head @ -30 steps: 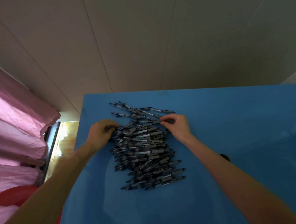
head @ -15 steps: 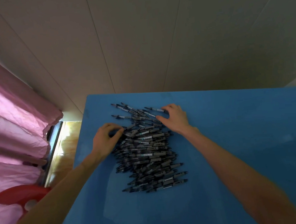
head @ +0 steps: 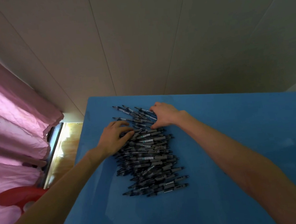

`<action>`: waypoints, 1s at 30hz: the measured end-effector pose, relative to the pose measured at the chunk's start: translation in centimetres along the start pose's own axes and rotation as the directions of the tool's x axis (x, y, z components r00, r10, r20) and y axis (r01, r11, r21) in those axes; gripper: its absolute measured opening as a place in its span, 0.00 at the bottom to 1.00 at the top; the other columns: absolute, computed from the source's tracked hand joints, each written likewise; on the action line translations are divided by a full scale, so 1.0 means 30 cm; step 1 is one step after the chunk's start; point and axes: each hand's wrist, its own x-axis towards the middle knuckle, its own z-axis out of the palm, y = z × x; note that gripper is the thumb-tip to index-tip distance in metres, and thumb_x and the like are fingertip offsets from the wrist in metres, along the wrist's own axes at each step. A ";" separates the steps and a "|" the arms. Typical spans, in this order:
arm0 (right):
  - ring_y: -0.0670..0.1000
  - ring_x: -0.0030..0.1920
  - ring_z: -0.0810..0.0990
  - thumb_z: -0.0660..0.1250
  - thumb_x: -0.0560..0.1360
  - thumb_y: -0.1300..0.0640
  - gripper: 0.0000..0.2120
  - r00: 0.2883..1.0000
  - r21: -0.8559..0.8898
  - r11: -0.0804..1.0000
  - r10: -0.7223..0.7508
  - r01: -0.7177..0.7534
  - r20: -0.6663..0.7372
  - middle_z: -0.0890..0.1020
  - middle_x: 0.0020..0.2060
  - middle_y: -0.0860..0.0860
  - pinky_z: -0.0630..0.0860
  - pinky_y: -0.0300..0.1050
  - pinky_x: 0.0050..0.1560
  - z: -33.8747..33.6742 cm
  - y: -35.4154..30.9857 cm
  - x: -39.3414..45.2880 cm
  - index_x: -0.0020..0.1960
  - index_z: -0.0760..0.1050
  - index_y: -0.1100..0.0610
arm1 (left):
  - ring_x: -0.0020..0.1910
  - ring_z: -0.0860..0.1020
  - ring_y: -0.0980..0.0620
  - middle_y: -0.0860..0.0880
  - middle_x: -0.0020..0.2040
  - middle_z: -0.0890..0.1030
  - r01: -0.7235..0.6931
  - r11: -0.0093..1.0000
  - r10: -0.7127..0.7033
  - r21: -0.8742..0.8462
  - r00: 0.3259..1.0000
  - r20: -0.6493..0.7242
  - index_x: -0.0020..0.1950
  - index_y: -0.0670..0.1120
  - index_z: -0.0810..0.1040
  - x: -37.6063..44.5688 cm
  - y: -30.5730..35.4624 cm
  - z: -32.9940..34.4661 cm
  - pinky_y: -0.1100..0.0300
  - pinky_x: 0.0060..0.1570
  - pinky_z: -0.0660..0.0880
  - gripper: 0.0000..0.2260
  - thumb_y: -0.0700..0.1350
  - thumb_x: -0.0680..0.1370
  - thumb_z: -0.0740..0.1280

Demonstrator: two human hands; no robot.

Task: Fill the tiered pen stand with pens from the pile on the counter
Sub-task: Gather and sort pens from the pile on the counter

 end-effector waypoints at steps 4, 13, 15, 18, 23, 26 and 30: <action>0.53 0.53 0.76 0.75 0.68 0.35 0.37 0.999 -0.048 0.999 -0.017 0.020 0.044 0.75 0.56 0.51 0.77 0.49 0.51 -0.030 -0.019 0.014 0.68 0.70 0.55 | 0.55 0.77 0.53 0.54 0.57 0.80 0.041 0.995 -0.036 -0.088 0.997 0.066 0.61 0.52 0.84 0.006 0.000 -0.008 0.56 0.52 0.74 0.26 0.67 0.81 0.55; 0.51 0.46 0.75 0.76 0.68 0.36 0.30 0.995 -0.123 0.990 -0.066 0.075 0.071 0.73 0.48 0.50 0.71 0.46 0.42 -0.061 -0.070 0.050 0.58 0.69 0.54 | 0.54 0.78 0.54 0.54 0.57 0.79 0.131 0.960 -0.103 -0.248 0.987 0.120 0.57 0.49 0.86 0.031 0.021 -0.013 0.51 0.56 0.76 0.34 0.73 0.77 0.53; 0.52 0.46 0.75 0.76 0.68 0.37 0.29 0.994 -0.112 0.990 -0.074 0.082 0.079 0.73 0.47 0.50 0.71 0.47 0.42 -0.064 -0.071 0.062 0.57 0.69 0.54 | 0.57 0.77 0.51 0.51 0.59 0.78 0.073 0.984 -0.076 -0.163 0.997 -0.008 0.60 0.47 0.84 0.038 0.007 -0.019 0.53 0.57 0.75 0.24 0.63 0.82 0.59; 0.51 0.46 0.75 0.76 0.69 0.37 0.29 0.993 -0.114 0.989 -0.082 0.091 0.082 0.73 0.48 0.50 0.71 0.46 0.42 -0.064 -0.065 0.069 0.59 0.69 0.53 | 0.68 0.71 0.43 0.44 0.70 0.72 0.062 0.998 -0.059 0.014 0.986 -0.154 0.72 0.47 0.75 0.089 -0.028 -0.044 0.47 0.66 0.71 0.18 0.52 0.84 0.63; 0.52 0.49 0.76 0.76 0.69 0.36 0.34 0.992 -0.116 0.987 -0.106 0.113 0.067 0.75 0.51 0.50 0.73 0.46 0.44 -0.055 -0.052 0.079 0.65 0.70 0.53 | 0.76 0.60 0.37 0.39 0.80 0.59 0.228 0.948 -0.260 0.221 0.957 0.128 0.82 0.44 0.52 0.196 -0.046 -0.077 0.41 0.70 0.68 0.34 0.50 0.82 0.66; 0.53 0.52 0.77 0.75 0.68 0.34 0.38 0.992 -0.108 0.987 -0.110 0.116 0.055 0.75 0.54 0.51 0.74 0.47 0.46 -0.046 -0.031 0.080 0.70 0.70 0.53 | 0.71 0.66 0.36 0.39 0.74 0.68 0.272 0.956 -0.281 0.109 0.956 0.079 0.80 0.42 0.58 0.225 -0.037 -0.068 0.43 0.67 0.70 0.32 0.47 0.81 0.68; 0.55 0.59 0.76 0.75 0.68 0.33 0.43 0.997 0.002 0.997 -0.075 0.075 0.034 0.74 0.61 0.52 0.74 0.48 0.53 -0.021 0.003 0.063 0.76 0.66 0.51 | 0.68 0.70 0.40 0.43 0.69 0.72 0.239 0.964 -0.244 0.117 0.969 0.028 0.75 0.45 0.70 0.230 -0.035 -0.048 0.45 0.64 0.73 0.26 0.50 0.79 0.71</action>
